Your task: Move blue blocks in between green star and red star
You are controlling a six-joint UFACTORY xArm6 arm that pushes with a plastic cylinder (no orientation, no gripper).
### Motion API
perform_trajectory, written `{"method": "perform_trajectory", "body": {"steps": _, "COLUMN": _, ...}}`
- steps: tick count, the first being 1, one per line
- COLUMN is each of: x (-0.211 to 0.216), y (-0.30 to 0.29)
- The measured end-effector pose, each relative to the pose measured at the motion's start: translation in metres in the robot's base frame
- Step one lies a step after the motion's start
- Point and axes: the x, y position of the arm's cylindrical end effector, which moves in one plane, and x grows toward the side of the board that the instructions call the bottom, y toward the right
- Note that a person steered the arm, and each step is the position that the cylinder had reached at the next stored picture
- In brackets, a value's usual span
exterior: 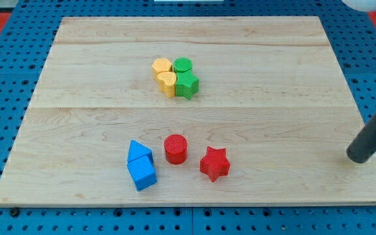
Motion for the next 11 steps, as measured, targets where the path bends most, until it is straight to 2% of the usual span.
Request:
{"method": "perform_trajectory", "body": {"steps": 1, "x": 0.053, "y": -0.026}}
{"method": "perform_trajectory", "body": {"steps": 2, "x": 0.065, "y": -0.072}}
{"method": "perform_trajectory", "body": {"steps": 3, "x": 0.066, "y": -0.173}}
{"method": "perform_trajectory", "body": {"steps": 4, "x": 0.067, "y": -0.223}}
{"method": "perform_trajectory", "body": {"steps": 5, "x": 0.061, "y": -0.326}}
{"method": "perform_trajectory", "body": {"steps": 6, "x": 0.022, "y": -0.382}}
{"method": "perform_trajectory", "body": {"steps": 7, "x": -0.029, "y": -0.394}}
{"method": "perform_trajectory", "body": {"steps": 8, "x": -0.057, "y": -0.356}}
{"method": "perform_trajectory", "body": {"steps": 9, "x": -0.067, "y": -0.312}}
{"method": "perform_trajectory", "body": {"steps": 11, "x": -0.067, "y": -0.300}}
